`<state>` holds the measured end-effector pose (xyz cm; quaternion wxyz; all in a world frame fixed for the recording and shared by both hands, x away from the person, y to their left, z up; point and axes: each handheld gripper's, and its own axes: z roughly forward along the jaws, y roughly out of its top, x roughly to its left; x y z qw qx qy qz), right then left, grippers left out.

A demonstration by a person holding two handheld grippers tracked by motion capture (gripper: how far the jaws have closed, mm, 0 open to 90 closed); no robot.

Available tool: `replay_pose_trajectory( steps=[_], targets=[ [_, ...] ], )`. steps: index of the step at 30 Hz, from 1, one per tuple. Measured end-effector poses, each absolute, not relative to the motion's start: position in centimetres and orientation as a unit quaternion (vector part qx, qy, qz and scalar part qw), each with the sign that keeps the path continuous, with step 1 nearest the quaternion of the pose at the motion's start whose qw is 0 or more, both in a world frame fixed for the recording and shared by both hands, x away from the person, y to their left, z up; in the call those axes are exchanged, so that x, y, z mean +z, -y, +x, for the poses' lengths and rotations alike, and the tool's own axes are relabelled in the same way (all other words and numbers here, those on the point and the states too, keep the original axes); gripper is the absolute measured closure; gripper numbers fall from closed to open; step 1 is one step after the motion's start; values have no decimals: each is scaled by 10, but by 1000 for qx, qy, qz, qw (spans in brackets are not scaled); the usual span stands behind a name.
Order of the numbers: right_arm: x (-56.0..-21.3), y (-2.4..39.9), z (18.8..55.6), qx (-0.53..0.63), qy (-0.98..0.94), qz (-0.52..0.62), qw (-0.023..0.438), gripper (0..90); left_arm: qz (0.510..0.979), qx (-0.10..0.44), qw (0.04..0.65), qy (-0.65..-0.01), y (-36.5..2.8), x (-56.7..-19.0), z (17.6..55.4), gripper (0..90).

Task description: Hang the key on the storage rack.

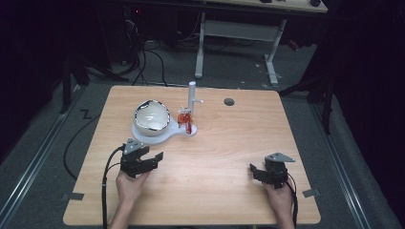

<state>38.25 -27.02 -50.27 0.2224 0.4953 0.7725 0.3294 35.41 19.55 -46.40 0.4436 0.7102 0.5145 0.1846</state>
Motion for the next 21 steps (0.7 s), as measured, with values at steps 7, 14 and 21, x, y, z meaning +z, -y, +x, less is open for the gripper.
replay_pose_trajectory(
  steps=[7,14,21],
  targets=[
    [-503,270,383,329,-773,495,223,297,713,186,434,-518,-197,-471,349,355],
    [-503,270,382,329,-772,495,223,297,715,189,420,-526,-198,-482,345,349],
    [-503,270,383,329,-773,495,223,297,723,197,396,-530,-198,-494,342,340]
  ],
)
